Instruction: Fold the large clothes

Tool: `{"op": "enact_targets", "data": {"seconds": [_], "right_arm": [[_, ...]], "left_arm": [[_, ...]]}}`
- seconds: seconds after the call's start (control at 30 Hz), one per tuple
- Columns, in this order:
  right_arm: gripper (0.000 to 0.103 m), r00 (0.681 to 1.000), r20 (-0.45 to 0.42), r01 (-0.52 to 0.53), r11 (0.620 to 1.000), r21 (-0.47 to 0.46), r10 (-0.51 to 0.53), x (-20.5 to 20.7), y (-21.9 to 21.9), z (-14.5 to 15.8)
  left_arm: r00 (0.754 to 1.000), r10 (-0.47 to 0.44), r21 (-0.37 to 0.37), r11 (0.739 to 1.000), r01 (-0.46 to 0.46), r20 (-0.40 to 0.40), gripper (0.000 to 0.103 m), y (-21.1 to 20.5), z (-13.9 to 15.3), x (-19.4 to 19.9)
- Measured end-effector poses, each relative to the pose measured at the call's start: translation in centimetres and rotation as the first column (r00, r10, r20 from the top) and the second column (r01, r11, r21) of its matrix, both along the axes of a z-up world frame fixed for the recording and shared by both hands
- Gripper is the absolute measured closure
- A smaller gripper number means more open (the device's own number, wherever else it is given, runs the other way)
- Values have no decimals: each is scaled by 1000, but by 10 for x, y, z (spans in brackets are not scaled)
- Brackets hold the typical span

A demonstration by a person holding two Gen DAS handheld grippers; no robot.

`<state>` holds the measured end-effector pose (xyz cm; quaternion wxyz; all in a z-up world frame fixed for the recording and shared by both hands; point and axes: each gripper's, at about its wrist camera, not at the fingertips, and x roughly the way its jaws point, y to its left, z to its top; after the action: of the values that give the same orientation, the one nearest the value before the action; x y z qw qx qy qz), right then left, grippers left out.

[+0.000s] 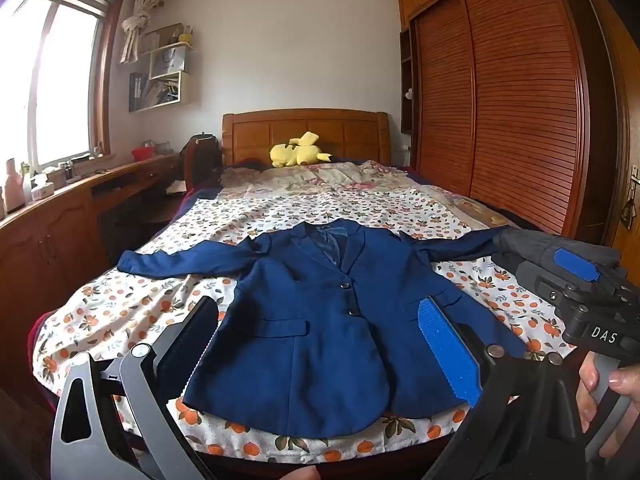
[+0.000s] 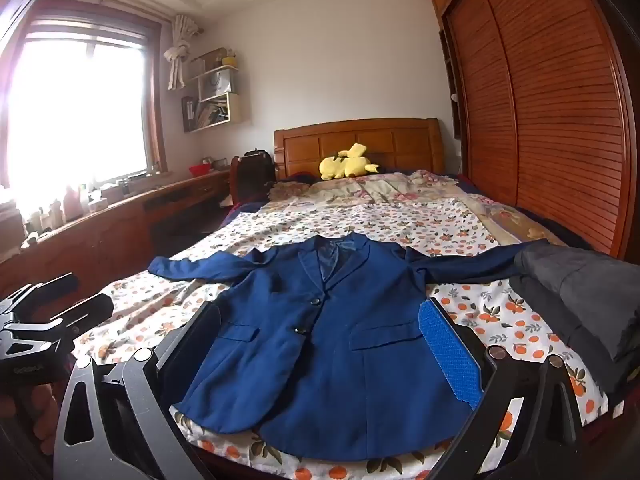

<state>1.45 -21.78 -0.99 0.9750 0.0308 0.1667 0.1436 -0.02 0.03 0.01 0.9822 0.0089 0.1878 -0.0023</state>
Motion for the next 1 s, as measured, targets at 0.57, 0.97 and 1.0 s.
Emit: {"op": "enact_targets", "data": {"seconds": [0.57, 0.97, 1.0], "right_arm": [[7, 1000, -4, -1, 1000, -1, 1, 0, 1, 1], [7, 1000, -4, -1, 1000, -2, 1, -1, 1, 1], [7, 1000, -4, -1, 1000, -3, 1, -1, 1, 1]], "left_arm": [[1000, 6, 2, 1000, -6, 6, 2, -4, 2, -4], [1000, 6, 0, 1000, -6, 17, 2, -8, 9, -10], [1000, 7, 2, 1000, -7, 18, 2, -9, 10, -11]]}}
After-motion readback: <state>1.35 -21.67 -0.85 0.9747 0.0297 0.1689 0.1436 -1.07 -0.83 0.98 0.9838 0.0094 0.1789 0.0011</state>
